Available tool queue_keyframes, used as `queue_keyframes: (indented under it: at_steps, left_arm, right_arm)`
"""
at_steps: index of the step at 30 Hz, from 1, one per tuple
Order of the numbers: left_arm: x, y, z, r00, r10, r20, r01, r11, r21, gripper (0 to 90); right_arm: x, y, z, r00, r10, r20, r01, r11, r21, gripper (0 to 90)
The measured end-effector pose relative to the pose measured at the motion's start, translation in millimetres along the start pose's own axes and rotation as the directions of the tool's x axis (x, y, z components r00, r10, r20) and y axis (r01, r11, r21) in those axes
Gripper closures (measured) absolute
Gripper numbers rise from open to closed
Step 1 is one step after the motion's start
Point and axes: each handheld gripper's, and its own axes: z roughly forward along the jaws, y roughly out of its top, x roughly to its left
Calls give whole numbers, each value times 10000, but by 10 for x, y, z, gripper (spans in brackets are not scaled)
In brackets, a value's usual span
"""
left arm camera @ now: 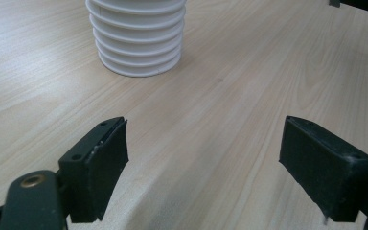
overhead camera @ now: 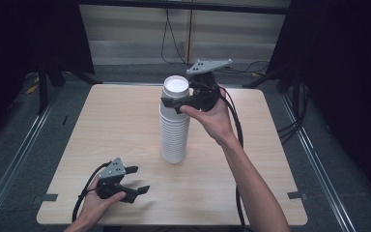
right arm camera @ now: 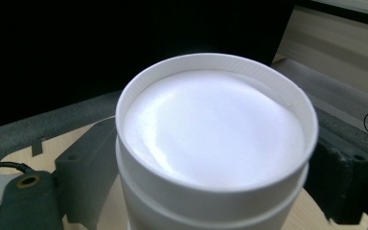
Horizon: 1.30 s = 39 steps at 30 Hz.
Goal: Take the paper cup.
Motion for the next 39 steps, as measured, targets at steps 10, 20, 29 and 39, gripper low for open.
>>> queue_keyframes:
  at_steps: [10,20,29,39]
  left_arm:
    - [2,-1,3,10000,11,-5,-11,10000,33,167]
    - [6,-2,6,10000,23,-19,-23,10000,62,167]
    - [6,-5,12,10000,-10,50,9,10000,9,168]
    - [0,-8,14,10000,-11,44,12,10000,-75,167]
  right_arm:
    - [11,7,10,9998,-135,142,133,9998,146,203]
    - [23,7,10,9996,-151,236,151,9999,17,206]
    - [16,38,-64,9994,82,326,-56,9969,-783,207]
    - [-5,69,-152,9996,226,142,-202,9887,-1485,208]
